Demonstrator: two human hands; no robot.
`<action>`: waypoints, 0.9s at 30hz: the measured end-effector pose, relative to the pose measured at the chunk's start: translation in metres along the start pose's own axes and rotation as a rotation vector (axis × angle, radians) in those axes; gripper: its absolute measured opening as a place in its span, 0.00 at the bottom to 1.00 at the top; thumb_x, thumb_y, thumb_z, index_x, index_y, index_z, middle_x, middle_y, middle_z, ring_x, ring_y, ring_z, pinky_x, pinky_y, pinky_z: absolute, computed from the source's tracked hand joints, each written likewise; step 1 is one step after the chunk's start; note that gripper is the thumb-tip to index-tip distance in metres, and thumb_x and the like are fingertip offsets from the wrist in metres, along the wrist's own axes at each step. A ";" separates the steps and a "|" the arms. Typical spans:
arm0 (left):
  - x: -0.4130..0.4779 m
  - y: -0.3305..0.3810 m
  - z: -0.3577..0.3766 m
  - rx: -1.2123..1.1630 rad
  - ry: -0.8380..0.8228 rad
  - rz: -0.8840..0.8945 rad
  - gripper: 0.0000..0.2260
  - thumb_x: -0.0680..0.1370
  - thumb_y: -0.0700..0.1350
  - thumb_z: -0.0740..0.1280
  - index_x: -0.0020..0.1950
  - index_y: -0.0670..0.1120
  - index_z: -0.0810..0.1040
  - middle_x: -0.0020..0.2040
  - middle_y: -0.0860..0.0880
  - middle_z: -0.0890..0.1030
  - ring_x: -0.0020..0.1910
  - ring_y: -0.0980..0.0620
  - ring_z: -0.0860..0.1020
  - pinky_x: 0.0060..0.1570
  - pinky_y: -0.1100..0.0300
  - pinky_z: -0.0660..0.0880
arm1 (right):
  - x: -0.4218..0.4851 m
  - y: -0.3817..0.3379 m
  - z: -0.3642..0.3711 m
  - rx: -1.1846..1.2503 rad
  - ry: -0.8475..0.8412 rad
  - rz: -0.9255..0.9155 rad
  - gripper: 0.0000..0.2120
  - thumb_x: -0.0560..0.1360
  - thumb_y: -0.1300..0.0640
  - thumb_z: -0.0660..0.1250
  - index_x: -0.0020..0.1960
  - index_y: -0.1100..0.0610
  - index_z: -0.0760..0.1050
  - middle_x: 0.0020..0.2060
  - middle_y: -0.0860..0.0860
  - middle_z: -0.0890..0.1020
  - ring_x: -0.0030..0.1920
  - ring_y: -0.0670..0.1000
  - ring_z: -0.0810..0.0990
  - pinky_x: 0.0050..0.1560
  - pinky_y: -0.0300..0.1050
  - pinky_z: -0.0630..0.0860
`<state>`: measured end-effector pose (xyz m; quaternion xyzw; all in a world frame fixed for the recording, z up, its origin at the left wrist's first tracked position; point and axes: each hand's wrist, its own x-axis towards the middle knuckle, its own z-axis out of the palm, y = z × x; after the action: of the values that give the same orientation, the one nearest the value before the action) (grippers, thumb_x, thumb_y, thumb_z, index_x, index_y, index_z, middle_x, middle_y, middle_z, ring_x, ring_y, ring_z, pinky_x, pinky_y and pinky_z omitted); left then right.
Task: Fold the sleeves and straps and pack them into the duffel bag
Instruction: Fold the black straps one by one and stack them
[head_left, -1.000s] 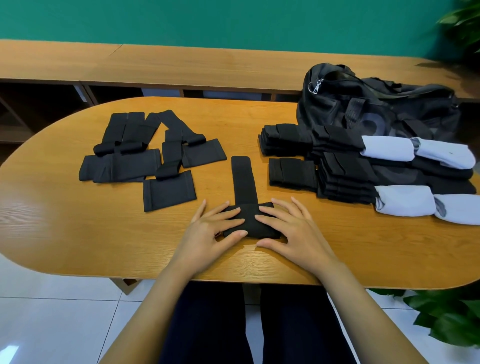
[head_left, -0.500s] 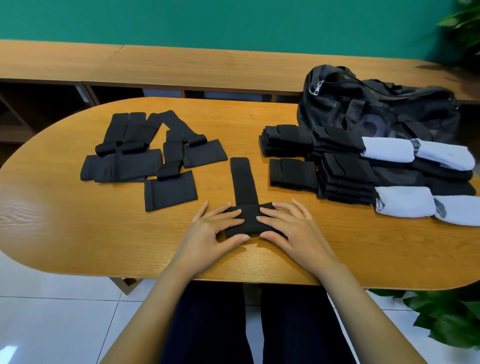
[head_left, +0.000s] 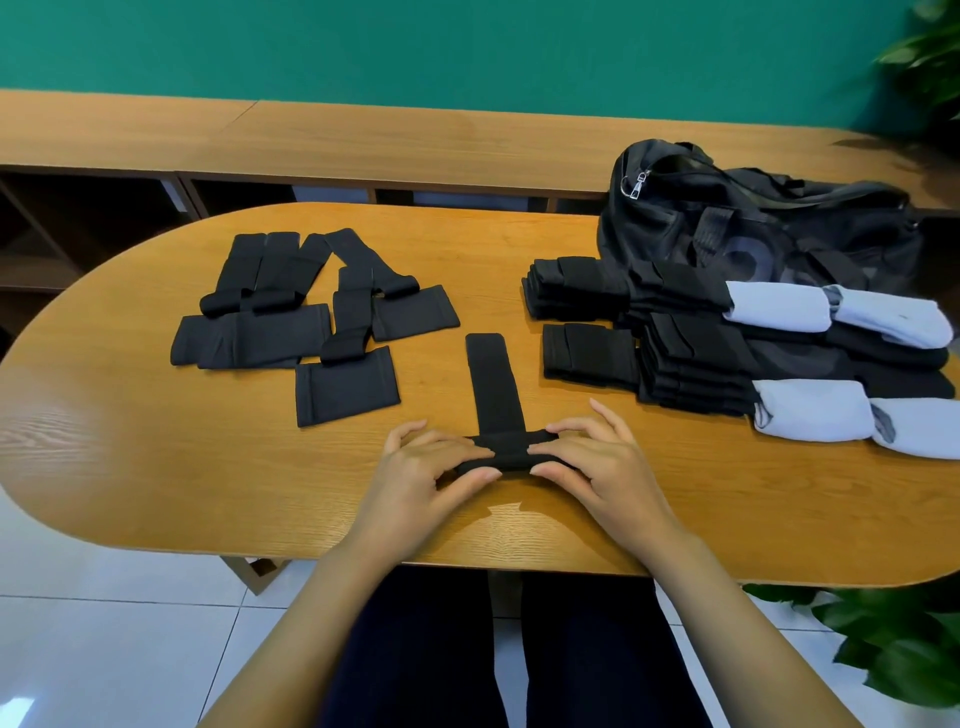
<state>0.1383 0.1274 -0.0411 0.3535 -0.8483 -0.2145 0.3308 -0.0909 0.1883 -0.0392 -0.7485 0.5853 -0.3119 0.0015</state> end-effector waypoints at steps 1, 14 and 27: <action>0.000 0.002 0.000 -0.009 0.029 -0.001 0.25 0.78 0.68 0.55 0.56 0.53 0.83 0.52 0.59 0.83 0.56 0.65 0.76 0.70 0.54 0.60 | 0.000 -0.001 0.000 0.013 0.022 0.002 0.23 0.80 0.39 0.54 0.54 0.50 0.83 0.49 0.44 0.84 0.59 0.42 0.76 0.74 0.55 0.59; 0.030 0.022 -0.001 -0.177 0.209 -0.251 0.17 0.75 0.62 0.64 0.51 0.53 0.84 0.35 0.53 0.81 0.35 0.53 0.78 0.37 0.49 0.75 | 0.029 -0.015 -0.001 0.213 0.092 0.312 0.22 0.75 0.33 0.58 0.53 0.46 0.83 0.44 0.43 0.81 0.50 0.46 0.75 0.56 0.44 0.69; 0.048 0.007 0.007 0.017 0.257 -0.423 0.10 0.77 0.56 0.68 0.49 0.52 0.84 0.37 0.56 0.80 0.42 0.54 0.76 0.54 0.52 0.66 | 0.060 -0.010 0.015 0.071 0.011 0.426 0.19 0.75 0.35 0.61 0.54 0.45 0.82 0.41 0.45 0.78 0.47 0.52 0.77 0.49 0.49 0.74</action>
<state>0.1045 0.0971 -0.0217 0.5502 -0.7083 -0.2251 0.3806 -0.0676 0.1335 -0.0195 -0.6056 0.7189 -0.3291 0.0907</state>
